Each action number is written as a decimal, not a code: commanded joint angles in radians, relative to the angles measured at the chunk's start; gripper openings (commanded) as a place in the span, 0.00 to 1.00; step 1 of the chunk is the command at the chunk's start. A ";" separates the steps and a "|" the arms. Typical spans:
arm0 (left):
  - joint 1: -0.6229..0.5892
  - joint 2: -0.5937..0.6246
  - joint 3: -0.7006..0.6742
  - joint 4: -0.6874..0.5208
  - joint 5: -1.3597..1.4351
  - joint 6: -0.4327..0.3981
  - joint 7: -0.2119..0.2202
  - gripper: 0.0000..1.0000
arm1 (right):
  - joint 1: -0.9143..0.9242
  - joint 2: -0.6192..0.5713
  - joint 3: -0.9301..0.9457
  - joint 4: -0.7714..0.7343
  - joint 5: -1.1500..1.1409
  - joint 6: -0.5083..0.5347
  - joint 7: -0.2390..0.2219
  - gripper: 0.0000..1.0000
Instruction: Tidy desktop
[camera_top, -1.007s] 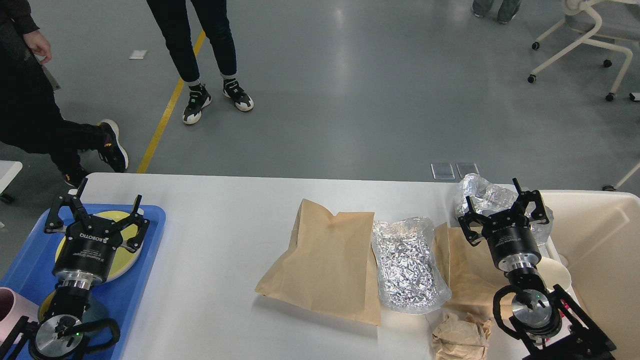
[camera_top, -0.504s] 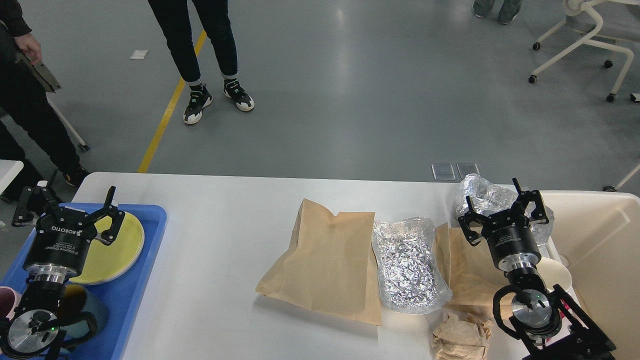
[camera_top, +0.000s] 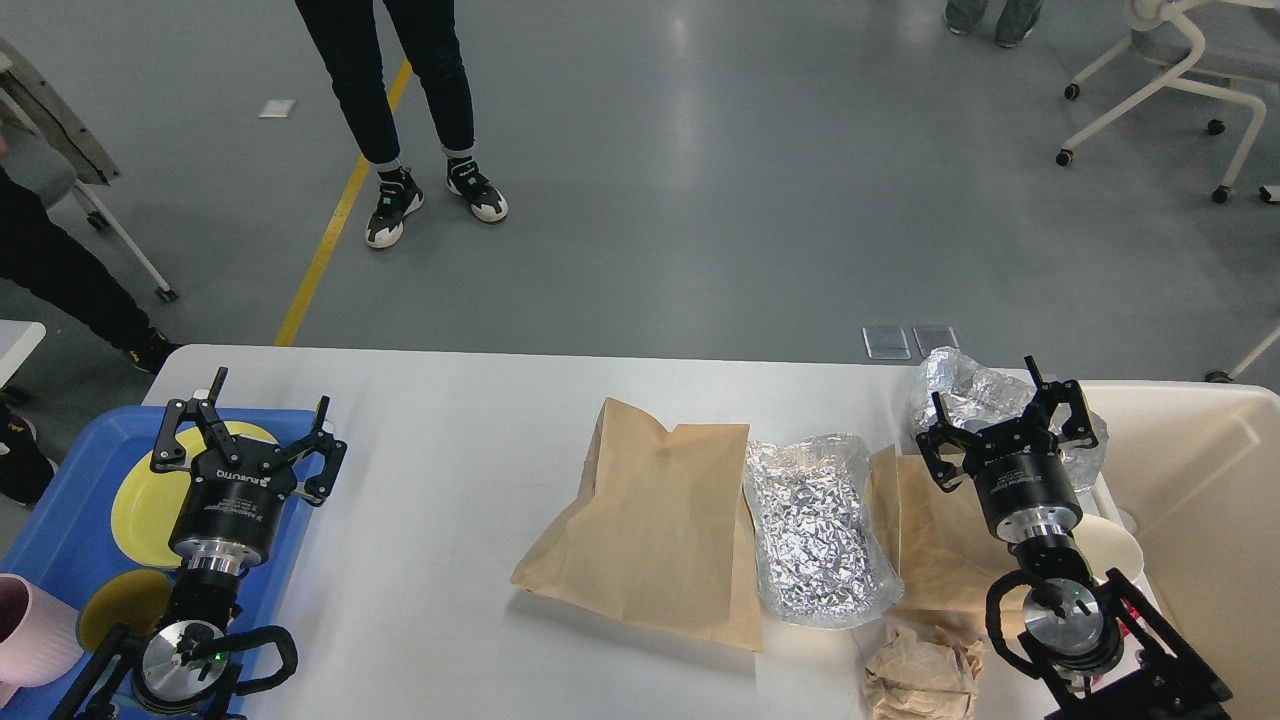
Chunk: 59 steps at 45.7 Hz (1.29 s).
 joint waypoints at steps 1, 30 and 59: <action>-0.012 0.001 0.000 0.034 -0.002 -0.038 0.000 0.96 | 0.000 0.000 0.000 0.000 0.000 -0.001 0.000 1.00; -0.015 0.001 0.000 0.046 -0.023 -0.062 0.006 0.96 | 0.000 0.000 0.000 0.000 0.000 0.000 0.000 1.00; -0.015 0.001 0.000 0.046 -0.023 -0.062 0.008 0.96 | 0.000 0.000 0.000 0.000 0.000 0.000 0.000 1.00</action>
